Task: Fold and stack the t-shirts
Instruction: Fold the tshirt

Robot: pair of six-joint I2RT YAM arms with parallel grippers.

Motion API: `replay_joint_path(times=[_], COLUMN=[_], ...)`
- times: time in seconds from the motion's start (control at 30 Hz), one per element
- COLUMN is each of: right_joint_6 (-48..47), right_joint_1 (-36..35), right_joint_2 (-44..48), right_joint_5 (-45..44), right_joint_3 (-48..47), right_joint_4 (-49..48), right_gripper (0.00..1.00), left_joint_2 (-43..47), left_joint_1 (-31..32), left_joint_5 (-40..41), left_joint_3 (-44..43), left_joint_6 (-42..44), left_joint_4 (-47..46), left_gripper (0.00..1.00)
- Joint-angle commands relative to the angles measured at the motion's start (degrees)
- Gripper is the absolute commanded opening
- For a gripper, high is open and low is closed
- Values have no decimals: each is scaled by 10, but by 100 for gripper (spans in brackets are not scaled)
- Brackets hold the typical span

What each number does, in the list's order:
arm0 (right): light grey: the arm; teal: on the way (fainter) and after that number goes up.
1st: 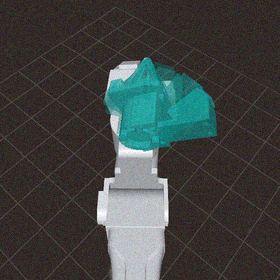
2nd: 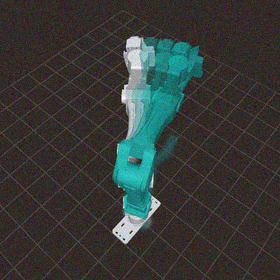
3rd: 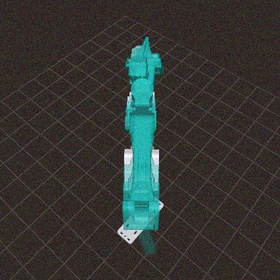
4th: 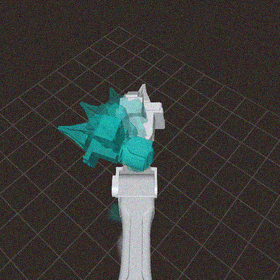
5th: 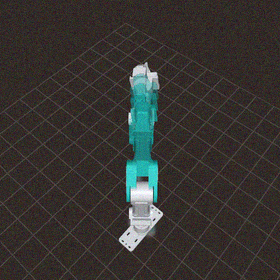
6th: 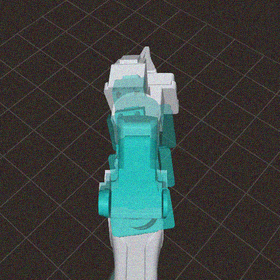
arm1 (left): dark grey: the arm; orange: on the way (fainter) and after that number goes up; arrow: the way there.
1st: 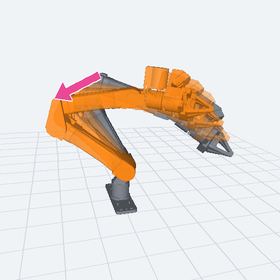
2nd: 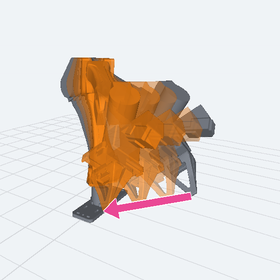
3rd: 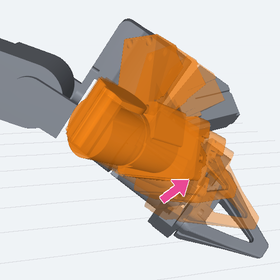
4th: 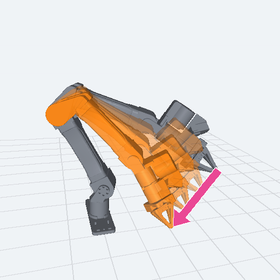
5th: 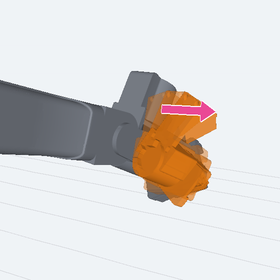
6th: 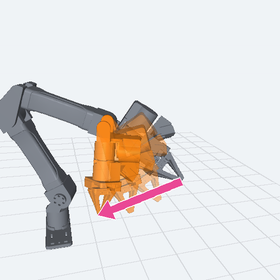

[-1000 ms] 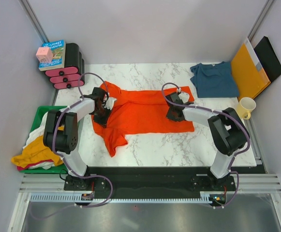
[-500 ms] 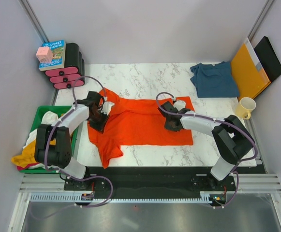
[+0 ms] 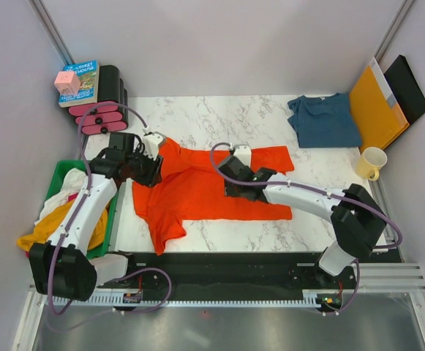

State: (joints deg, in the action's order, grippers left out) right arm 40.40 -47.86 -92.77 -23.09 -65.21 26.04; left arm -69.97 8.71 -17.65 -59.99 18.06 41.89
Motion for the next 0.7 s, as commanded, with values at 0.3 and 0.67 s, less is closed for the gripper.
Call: replay_joint_path(times=[0.3, 0.67], right_joint_6=[25, 2], right_joint_1=[-91, -119], right_joint_2=[-74, -101], right_joint_5=[-51, -92], right_joint_3=[11, -34], right_joint_4=[-8, -12], right_gripper=[41, 43], left_joint_2=[50, 48], left_joint_1=[-4, -4], left_joint_5=[-87, -34], left_joint_3=[26, 18], left_joint_6=[19, 31], left_joint_4=[92, 113], left_gripper=[45, 43])
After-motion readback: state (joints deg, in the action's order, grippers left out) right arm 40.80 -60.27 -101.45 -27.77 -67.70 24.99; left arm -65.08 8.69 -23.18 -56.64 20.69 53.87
